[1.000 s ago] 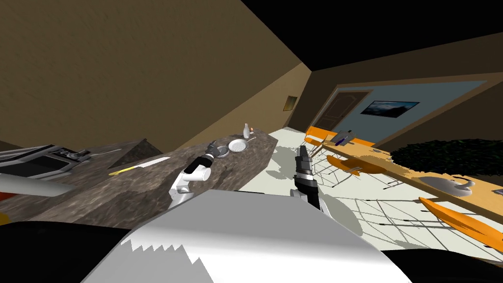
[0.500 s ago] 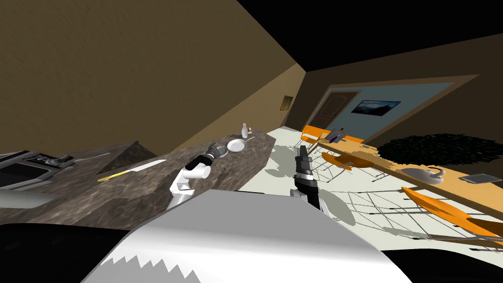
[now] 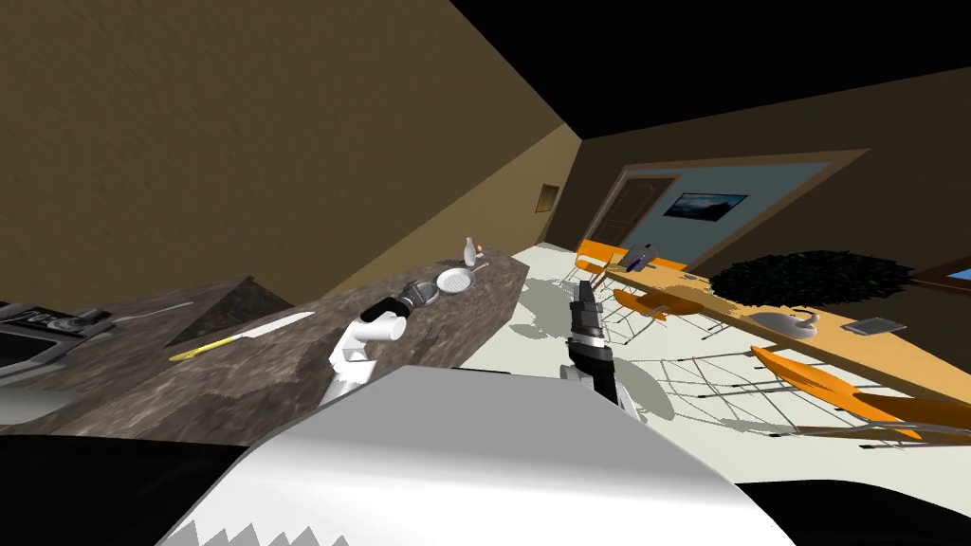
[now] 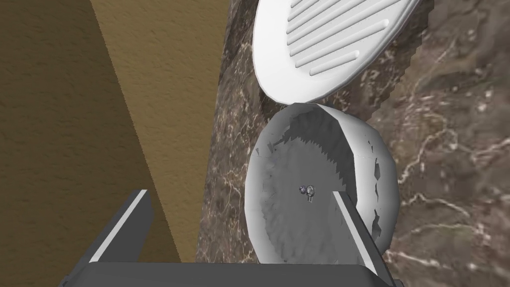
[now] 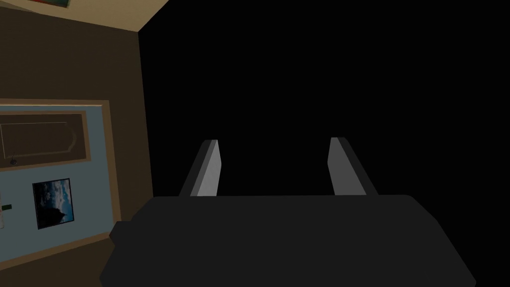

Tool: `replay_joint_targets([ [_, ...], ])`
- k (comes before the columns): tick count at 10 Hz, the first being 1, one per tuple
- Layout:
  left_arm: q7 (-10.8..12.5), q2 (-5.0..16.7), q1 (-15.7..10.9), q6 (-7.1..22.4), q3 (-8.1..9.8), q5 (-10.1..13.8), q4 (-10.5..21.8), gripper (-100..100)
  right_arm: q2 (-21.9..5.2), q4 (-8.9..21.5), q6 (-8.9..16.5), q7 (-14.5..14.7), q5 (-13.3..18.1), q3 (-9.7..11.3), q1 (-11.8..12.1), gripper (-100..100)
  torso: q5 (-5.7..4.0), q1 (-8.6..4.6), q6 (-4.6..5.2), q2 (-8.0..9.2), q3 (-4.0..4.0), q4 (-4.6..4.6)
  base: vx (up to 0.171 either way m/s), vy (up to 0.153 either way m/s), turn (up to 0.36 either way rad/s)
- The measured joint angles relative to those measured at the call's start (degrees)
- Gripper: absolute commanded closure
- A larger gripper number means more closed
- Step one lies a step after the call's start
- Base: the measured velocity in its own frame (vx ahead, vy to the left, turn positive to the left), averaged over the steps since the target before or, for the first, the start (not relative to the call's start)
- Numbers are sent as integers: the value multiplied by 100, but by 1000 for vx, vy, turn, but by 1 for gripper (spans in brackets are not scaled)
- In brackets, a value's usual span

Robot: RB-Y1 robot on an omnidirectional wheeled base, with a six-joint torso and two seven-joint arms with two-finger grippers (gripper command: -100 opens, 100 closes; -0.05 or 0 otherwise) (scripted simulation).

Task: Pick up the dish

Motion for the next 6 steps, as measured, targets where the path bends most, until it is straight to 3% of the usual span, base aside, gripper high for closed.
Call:
replay_joint_targets([
  [6, 313, 160, -257, 926, 102, 203, 273, -100, 0, 0, 0, 0, 0, 0, 0, 0, 0, -1, -1, -2, -1, 0, -21, 25, -80],
])
